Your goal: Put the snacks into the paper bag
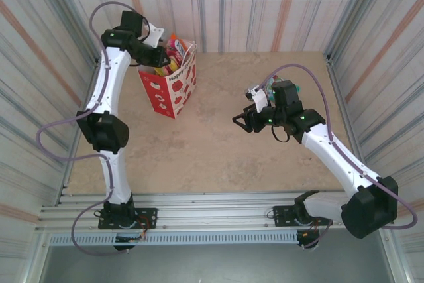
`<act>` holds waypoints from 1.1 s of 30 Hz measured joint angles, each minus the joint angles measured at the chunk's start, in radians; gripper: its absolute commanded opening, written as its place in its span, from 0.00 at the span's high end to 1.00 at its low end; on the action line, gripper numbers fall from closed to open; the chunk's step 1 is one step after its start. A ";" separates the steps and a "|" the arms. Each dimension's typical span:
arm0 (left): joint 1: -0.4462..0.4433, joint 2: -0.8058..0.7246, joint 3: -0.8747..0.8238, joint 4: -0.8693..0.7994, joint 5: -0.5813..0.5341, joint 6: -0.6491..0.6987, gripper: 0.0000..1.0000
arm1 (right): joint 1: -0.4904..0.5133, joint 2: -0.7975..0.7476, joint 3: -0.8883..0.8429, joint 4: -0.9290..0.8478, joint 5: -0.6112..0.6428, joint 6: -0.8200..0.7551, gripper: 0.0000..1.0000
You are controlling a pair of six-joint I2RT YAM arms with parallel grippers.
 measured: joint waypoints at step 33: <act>-0.060 -0.123 0.019 -0.010 -0.184 0.026 0.53 | -0.023 0.001 0.069 -0.048 0.046 0.066 0.33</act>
